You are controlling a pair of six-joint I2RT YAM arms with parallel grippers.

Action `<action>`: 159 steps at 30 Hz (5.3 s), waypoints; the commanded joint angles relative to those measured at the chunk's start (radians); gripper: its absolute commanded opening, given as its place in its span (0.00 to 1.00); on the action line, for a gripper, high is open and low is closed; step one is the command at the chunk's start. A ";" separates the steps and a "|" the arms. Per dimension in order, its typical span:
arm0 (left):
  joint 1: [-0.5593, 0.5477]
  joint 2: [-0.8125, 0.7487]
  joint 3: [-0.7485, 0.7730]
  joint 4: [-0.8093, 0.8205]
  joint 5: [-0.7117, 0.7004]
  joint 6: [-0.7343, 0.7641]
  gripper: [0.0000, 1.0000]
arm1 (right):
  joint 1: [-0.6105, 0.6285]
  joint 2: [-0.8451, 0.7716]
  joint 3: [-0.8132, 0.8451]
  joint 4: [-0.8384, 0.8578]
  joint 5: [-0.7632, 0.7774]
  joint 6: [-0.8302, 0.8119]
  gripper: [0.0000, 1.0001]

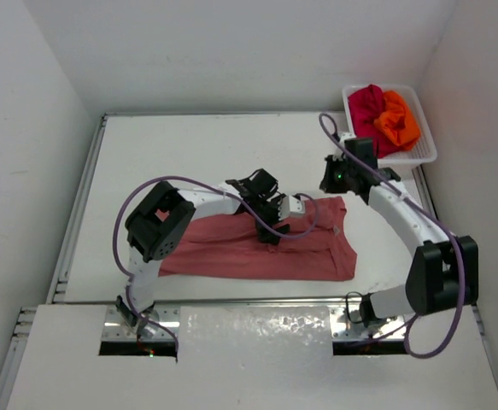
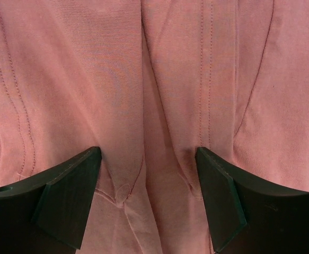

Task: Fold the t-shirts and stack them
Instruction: Fold the other side of the tshirt into a rectangle, then rotate the tshirt 90 degrees

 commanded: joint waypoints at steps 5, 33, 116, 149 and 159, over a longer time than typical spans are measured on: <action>-0.002 0.033 0.000 -0.050 -0.048 -0.013 0.71 | 0.041 0.016 -0.273 0.151 -0.076 0.242 0.00; 0.050 -0.057 0.630 -0.434 -0.016 -0.122 1.00 | -0.213 -0.131 -0.083 -0.381 -0.012 0.093 0.51; 0.679 -0.386 -0.224 -0.258 -0.278 -0.035 0.72 | -0.193 1.082 1.199 0.156 0.063 0.233 0.07; 0.704 -0.359 -0.140 -0.211 -0.129 -0.131 0.73 | 0.260 0.251 0.183 -0.007 0.085 0.329 0.66; 0.750 -0.447 -0.285 -0.088 -0.199 -0.317 0.72 | 0.512 0.043 -0.336 0.316 0.031 0.644 0.56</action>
